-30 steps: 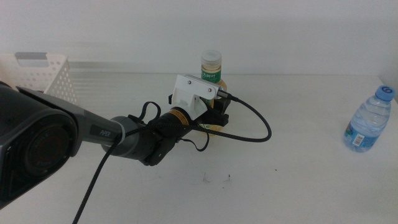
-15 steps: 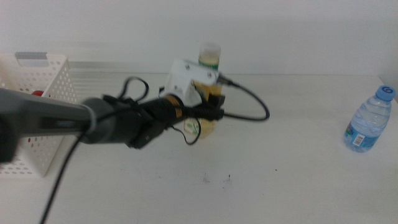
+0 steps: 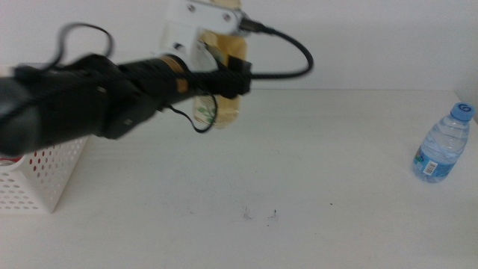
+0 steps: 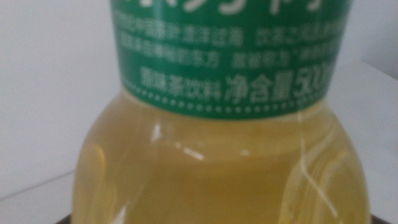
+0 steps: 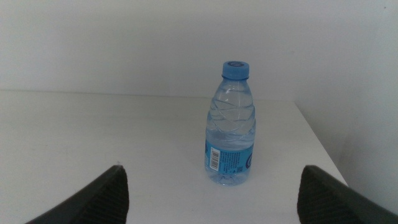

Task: Use arms to grab the bottles and put them into the dustbin to the left of the table.

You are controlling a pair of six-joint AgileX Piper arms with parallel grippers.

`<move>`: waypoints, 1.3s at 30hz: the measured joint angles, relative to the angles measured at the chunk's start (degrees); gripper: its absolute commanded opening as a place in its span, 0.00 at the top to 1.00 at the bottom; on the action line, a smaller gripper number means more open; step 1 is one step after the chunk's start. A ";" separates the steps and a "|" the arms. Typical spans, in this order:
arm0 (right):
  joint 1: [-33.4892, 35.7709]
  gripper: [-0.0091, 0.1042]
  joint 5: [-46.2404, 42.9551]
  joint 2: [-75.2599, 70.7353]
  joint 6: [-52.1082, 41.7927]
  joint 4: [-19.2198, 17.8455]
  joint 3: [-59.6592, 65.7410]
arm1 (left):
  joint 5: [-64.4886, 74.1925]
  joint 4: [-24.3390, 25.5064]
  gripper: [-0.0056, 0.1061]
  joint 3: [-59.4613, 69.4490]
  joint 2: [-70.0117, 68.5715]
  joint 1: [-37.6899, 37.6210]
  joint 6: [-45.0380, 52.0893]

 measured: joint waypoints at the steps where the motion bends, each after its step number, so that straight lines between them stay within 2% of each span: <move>1: 0.00 0.22 0.00 0.00 0.00 0.00 0.00 | 0.99 -0.12 0.85 0.00 -1.22 0.23 0.00; 4: 0.00 0.22 0.00 0.00 0.00 0.00 0.00 | 5.54 -1.65 0.85 -0.65 -4.33 1.34 0.00; 7: 0.00 0.22 0.00 0.00 0.00 0.00 0.00 | 13.65 -5.29 0.85 -3.50 -6.12 3.21 3.29; 15: 0.00 0.22 0.00 0.00 0.00 0.00 0.00 | 37.45 -25.49 0.85 -12.60 -6.77 13.25 28.07; 18: 0.00 0.22 0.00 0.00 0.00 0.00 0.00 | 45.78 -30.56 0.85 -16.23 -6.77 18.43 34.98; 24: 0.00 0.22 0.00 0.00 0.00 0.00 0.00 | 55.53 -34.08 0.85 -22.35 -6.77 29.07 42.15; 30: 0.00 0.22 0.00 0.00 0.00 0.00 0.00 | 62.38 -41.57 0.85 -27.92 -3.91 36.98 50.41; 39: 0.00 0.22 0.00 0.00 0.00 0.00 0.00 | 65.47 -41.54 0.85 -30.38 4.23 45.58 51.79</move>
